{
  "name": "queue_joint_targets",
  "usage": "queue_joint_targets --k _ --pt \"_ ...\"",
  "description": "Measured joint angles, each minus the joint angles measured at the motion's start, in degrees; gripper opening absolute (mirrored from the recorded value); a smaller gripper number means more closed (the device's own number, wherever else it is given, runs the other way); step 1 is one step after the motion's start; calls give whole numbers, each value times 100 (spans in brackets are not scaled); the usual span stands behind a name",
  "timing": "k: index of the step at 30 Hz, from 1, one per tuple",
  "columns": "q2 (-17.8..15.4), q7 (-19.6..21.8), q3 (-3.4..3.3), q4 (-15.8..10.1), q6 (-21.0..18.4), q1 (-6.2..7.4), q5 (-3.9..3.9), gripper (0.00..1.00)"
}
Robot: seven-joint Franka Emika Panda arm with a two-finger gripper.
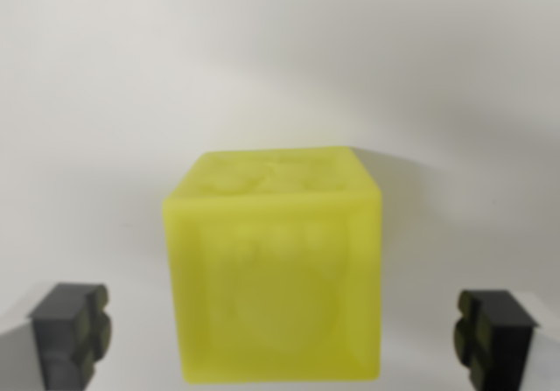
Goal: Pick yellow cube
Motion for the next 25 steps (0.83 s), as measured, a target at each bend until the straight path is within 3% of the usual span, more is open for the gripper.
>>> queue_joint_targets --k 20,21,25 --pt "703 -63 0 178 519 24 41 100" --pt "704 -66 -1 179 519 26 44 0" --pt "704 -66 -1 179 519 26 44 0"
